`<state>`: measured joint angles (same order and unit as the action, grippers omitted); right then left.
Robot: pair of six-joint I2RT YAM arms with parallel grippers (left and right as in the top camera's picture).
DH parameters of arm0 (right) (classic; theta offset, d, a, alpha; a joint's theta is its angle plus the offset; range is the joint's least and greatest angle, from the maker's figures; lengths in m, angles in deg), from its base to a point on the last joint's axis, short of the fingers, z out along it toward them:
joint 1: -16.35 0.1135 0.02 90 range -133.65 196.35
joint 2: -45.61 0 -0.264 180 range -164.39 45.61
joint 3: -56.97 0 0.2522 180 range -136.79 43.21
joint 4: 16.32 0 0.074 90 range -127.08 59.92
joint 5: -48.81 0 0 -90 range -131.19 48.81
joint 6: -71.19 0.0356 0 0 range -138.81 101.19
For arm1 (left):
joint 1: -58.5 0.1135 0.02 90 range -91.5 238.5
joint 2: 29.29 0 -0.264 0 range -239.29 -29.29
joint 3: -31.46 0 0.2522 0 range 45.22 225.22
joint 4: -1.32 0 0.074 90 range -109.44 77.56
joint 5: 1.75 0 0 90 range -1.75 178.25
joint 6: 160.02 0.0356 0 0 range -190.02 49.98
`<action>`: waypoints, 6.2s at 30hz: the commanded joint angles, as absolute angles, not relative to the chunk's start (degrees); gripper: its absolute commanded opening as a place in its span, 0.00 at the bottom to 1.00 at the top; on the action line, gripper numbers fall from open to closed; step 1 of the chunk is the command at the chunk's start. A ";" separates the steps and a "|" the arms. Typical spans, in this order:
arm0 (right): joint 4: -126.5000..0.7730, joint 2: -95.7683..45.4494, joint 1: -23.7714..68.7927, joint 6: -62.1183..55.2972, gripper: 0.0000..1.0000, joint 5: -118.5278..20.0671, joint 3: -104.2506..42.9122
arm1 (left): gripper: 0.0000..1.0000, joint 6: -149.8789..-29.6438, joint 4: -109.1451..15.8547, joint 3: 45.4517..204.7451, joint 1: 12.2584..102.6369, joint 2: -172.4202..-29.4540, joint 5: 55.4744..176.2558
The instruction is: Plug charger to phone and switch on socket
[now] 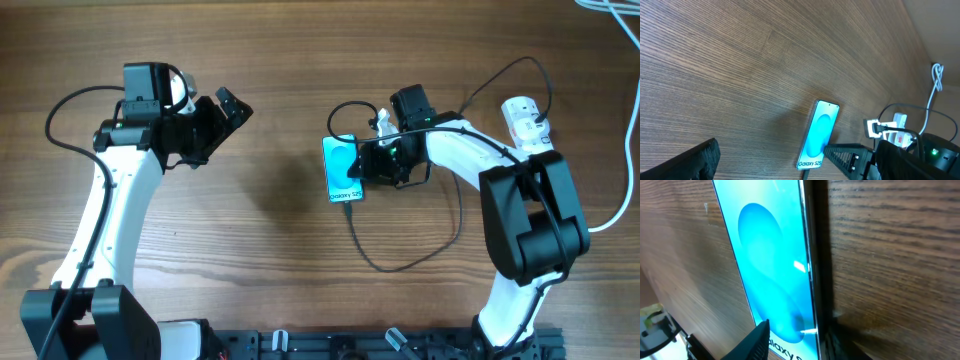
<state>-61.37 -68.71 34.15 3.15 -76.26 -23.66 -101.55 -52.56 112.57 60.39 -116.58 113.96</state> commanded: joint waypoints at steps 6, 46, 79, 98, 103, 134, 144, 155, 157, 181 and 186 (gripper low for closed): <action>-70.68 -65.21 34.08 1.84 0.60 -67.73 -29.50 | 1.00 -100.24 -52.56 112.60 60.61 -116.42 113.20; -72.75 -58.04 -10.68 -12.85 1.00 -30.55 -36.93 | 1.00 -100.24 -52.56 112.60 60.61 -116.40 113.22; -71.27 -70.87 -11.16 -7.85 1.00 -38.84 -36.93 | 1.00 -100.24 -52.56 112.60 60.61 -116.40 113.22; -75.66 -70.85 -13.21 -6.78 1.00 -46.73 -42.88 | 1.00 -100.24 -52.56 112.60 60.61 -116.42 113.22; -76.95 -70.87 -13.59 -6.80 1.00 -47.32 -42.57 | 1.00 -100.24 -52.56 112.60 60.61 -116.40 113.22; -75.09 -71.29 -13.67 -5.09 1.00 -45.81 -37.76 | 1.00 -100.24 -52.56 112.60 60.61 -116.40 113.22; -75.18 -71.29 -13.67 -5.09 1.00 -45.79 -37.70 | 1.00 -100.24 -52.56 112.60 60.61 -116.40 113.22; -74.79 -71.31 -13.67 -4.83 1.00 -45.77 -36.58 | 1.00 -100.24 -52.56 112.60 60.61 -116.40 113.22; -74.96 -71.31 -13.67 -4.81 1.00 -45.77 -36.54 | 1.00 -100.24 -52.56 112.60 60.61 -116.40 113.22; -80.69 -75.46 -15.18 -3.80 1.00 -46.47 -41.13 | 1.00 -100.24 -52.56 112.60 60.61 -116.40 113.22; -83.07 -75.44 -15.60 -3.85 1.00 -47.78 -45.50 | 1.00 -100.24 -52.56 112.60 60.61 -116.42 113.22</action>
<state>-82.83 -73.85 -15.03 -3.87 -48.63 -43.23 -101.53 -52.58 112.57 60.39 -116.58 113.57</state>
